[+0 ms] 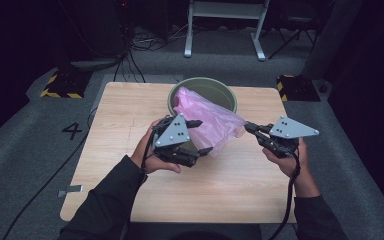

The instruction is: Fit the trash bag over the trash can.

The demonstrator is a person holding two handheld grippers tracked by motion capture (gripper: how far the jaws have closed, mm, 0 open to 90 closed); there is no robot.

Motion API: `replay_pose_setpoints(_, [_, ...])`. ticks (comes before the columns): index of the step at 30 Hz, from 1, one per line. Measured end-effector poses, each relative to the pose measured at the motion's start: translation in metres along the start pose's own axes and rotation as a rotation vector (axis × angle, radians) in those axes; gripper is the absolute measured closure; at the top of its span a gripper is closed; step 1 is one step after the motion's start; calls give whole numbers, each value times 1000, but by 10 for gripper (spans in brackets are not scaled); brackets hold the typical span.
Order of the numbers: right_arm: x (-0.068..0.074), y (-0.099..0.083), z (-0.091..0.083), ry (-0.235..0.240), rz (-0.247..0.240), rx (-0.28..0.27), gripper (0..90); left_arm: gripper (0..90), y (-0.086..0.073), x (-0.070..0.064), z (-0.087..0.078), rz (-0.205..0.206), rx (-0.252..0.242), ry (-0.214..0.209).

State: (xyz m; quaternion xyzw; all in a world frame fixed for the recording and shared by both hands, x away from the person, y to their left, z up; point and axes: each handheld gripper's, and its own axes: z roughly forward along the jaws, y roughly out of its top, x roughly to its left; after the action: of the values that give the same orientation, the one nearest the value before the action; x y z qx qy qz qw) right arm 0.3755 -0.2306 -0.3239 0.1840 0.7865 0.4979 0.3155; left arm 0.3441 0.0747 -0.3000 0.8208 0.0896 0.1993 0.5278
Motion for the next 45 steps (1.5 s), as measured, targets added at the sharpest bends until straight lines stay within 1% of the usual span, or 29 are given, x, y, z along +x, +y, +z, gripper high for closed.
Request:
replay_pose_setpoints(1, [1, 1, 0, -1, -3, 1, 900, 249, 2, -3, 4, -16, 4, -3])
replay_pose_setpoints(3, [4, 3, 0, -12, -13, 9, 900, 239, 4, -7, 9, -28, 4, -9])
replay_pose_setpoints(4, [4, 3, -1, -15, -19, 11, 900, 224, 5, -9, 12, -29, 9, 2])
replay_pose_setpoints(6, [6, 5, -1, -15, -28, 11, 900, 214, 8, -12, 17, -34, 32, 54])
replay_pose_setpoints(7, [7, 5, -2, -19, -34, 11, 900, 215, 8, -11, 20, -41, 35, 62])
replay_pose_setpoints(8, [7, 5, -2, -19, -38, 9, 900, 236, 8, -10, 21, -46, 45, 79])
replay_pose_setpoints(9, [8, 5, -2, -18, -38, 8, 900, 274, 9, -9, 23, -42, 56, 106])
replay_pose_setpoints(11, [7, 5, -3, -17, -39, 6, 900, 351, 9, -6, 24, -48, 53, 118])
replay_pose_setpoints(12, [7, 5, -3, -19, -38, 6, 896, 432, 8, -5, 24, -32, 54, 142])
replay_pose_setpoints(13, [7, 5, -3, -19, -39, 6, 892, 559, 8, -4, 23, -22, 40, 150])
replay_pose_setpoints(14, [7, 5, -3, -20, -40, 7, 886, 652, 7, -2, 22, -25, 29, 133])
replay_pose_setpoints(15, [7, 5, -3, -21, -42, 9, 884, 720, 6, 1, 21, -25, 23, 127])
replay_pose_setpoints(16, [7, 5, -2, -24, -43, 9, 882, 794, 6, 2, 21, -21, 28, 143])
replay_pose_setpoints(17, [7, 5, -2, -23, -42, 9, 877, 849, 6, 4, 21, -19, 37, 136])
replay_pose_setpoints(18, [7, 5, -2, -21, -41, 10, 864, 870, 5, 7, 21, -24, 41, 122])
replay_pose_setpoints(19, [8, 5, -1, -24, -44, 10, 838, 898, 4, 8, 21, -31, 32, 120])
replay_pose_setpoints(21, [8, 4, -1, -35, -38, 6, 722, 899, 3, 11, 20, -44, 30, 104])
replay_pose_setpoints(24, [9, 4, -4, -18, -25, -25, 634, 900, 2, 12, 20, -47, 31, 82])
replay_pose_setpoints(25, [10, 4, -6, -17, -24, -43, 614, 900, 2, 11, 20, -48, 29, 84])
replay_pose_setpoints(27, [13, 5, -13, -3, -24, -79, 606, 900, 3, 11, 20, -44, 31, 89])
replay_pose_setpoints(29, [17, 4, -20, 6, -35, -104, 605, 900, 3, 11, 20, -38, 34, 94])
replay_pose_setpoints(31, [22, 4, -26, 22, -54, -128, 613, 900, 3, 11, 20, -33, 34, 83])
replay_pose_setpoints(33, [29, 6, -28, 60, -78, -143, 631, 900, 4, 10, 20, -31, 33, 83])
replay_pose_setpoints(36, [38, 10, -23, 92, -129, -135, 619, 900, 4, 11, 20, -32, 30, 74])
replay_pose_setpoints(37, [41, 11, -20, 93, -148, -127, 609, 900, 4, 11, 20, -31, 29, 69])
replay_pose_setpoints(39, [44, 14, -12, 77, -184, -105, 580, 900, 4, 11, 20, -28, 31, 71])
replay_pose_setpoints(40, [45, 15, -8, 70, -191, -96, 571, 900, 3, 11, 19, -27, 31, 66])
replay_pose_setpoints(42, [43, 16, -1, 56, -198, -86, 566, 900, 3, 11, 19, -24, 32, 66])
replay_pose_setpoints(45, [40, 17, 7, 18, -205, -66, 553, 900, 2, 11, 17, -24, 31, 56])
